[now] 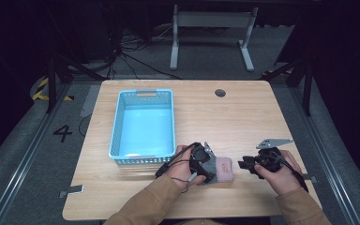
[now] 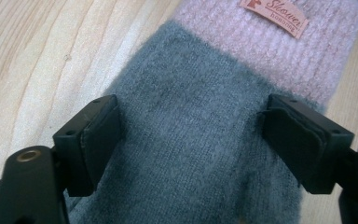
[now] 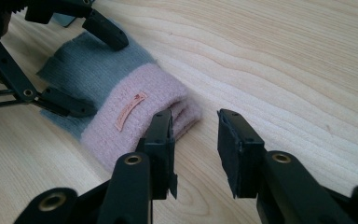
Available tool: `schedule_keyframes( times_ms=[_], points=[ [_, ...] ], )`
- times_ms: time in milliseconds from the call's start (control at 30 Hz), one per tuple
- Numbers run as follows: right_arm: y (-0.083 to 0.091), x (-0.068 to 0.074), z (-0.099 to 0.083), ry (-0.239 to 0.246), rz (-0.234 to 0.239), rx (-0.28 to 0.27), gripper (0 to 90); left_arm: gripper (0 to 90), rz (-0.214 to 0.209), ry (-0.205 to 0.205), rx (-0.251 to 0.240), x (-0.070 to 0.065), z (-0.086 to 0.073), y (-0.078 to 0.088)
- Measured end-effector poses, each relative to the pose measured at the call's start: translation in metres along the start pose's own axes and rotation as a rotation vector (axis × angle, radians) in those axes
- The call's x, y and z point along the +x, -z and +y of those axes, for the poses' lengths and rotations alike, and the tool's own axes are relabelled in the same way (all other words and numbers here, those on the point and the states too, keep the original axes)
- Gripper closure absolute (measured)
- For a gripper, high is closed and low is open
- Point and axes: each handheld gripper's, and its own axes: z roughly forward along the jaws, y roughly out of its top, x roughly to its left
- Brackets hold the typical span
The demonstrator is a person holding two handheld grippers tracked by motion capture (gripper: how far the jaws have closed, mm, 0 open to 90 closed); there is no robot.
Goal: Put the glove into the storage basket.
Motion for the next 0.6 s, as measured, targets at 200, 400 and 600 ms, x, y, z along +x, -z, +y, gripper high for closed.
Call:
schedule_keyframes(
  times_ms=[200, 400, 600],
  points=[
    [0.002, 0.001, 0.001, -0.001, -0.004, -0.006, 66.2, 29.5, 0.031, -0.007, -0.004, -0.005, 0.000, 0.000],
    [0.002, 0.000, 0.001, -0.002, -0.001, -0.007, 66.2, 44.5, 0.014, -0.017, 0.005, -0.009, 0.001, 0.002],
    [0.004, -0.001, 0.001, -0.006, -0.005, -0.009, 66.2, 63.1, -0.006, -0.032, 0.016, -0.014, 0.002, 0.003]
  ],
)
